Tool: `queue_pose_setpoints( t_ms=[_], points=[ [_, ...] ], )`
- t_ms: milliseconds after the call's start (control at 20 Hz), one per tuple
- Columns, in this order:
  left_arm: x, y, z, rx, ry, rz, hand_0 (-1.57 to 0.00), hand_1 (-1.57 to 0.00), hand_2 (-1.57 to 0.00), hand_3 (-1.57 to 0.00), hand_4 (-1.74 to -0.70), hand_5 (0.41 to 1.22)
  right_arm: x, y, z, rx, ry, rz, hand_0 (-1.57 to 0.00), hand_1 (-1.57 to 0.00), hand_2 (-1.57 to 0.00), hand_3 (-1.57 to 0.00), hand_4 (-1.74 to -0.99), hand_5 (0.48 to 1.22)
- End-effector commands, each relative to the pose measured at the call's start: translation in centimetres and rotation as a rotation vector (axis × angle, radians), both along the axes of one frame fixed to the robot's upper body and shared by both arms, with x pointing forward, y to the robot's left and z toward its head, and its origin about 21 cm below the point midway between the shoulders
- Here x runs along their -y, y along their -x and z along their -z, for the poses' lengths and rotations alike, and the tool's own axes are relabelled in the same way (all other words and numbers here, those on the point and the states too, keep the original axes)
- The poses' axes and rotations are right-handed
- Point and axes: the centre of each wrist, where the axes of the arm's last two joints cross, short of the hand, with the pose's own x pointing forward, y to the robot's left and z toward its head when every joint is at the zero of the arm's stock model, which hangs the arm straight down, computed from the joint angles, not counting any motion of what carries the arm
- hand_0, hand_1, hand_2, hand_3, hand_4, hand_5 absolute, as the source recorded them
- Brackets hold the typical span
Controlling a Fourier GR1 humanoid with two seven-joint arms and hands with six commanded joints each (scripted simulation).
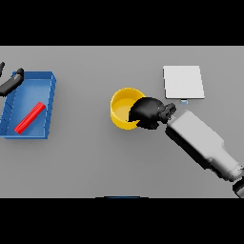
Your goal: Pick up the red beaker and tilt it to pour out 1 green nut into yellow bowl. Pick up the yellow bowl and place it on the metallic measuring scale.
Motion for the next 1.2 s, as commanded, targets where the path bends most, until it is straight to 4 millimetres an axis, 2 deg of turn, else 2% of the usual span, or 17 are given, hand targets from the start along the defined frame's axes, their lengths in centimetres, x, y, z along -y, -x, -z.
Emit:
queue_pose_setpoints(
  t_ms=[0,200,300,550,700,1150],
  points=[
    [0.2,-0.2,0.1,-0.004,-0.001,-0.003,0.00,0.00,0.00,0.00,-0.72,0.696,0.0,0.1,-0.7,-0.004,-0.003,0.009,-1.55,-1.55,-1.34,-1.33,-1.732,1.215],
    [0.4,-0.1,0.0,0.004,-0.007,0.000,0.00,0.00,0.00,0.00,-0.72,0.692,1.4,-0.2,-3.8,0.037,-0.018,0.063,-1.56,-1.56,-1.43,-1.23,-1.737,1.218],
    [0.3,-0.2,-0.1,0.000,-0.011,0.006,0.00,0.00,0.00,0.00,-0.72,0.686,1.9,-0.2,-4.8,0.067,-0.033,0.080,-1.56,-1.56,-1.43,-1.19,-1.739,1.219],
    [0.1,0.1,-0.5,0.008,-0.015,0.002,0.00,0.00,0.00,0.00,-0.72,0.688,4.5,-0.8,-5.9,0.114,-0.028,0.139,-1.56,-1.57,-1.52,-1.16,-1.740,1.220],
    [0.4,0.1,-0.9,0.012,-0.004,0.005,0.00,0.00,0.00,0.00,-0.73,0.704,6.1,-2.0,-6.7,0.164,-0.037,0.182,-1.57,-1.57,-1.52,-1.15,-1.741,1.220],
    [0.4,0.2,-0.8,-0.004,0.001,-0.013,0.00,0.00,0.00,0.00,-0.74,0.734,10.9,-5.3,-5.6,0.233,-0.040,0.336,-1.57,-1.57,-1.55,-1.15,-1.741,1.221]
  ],
)
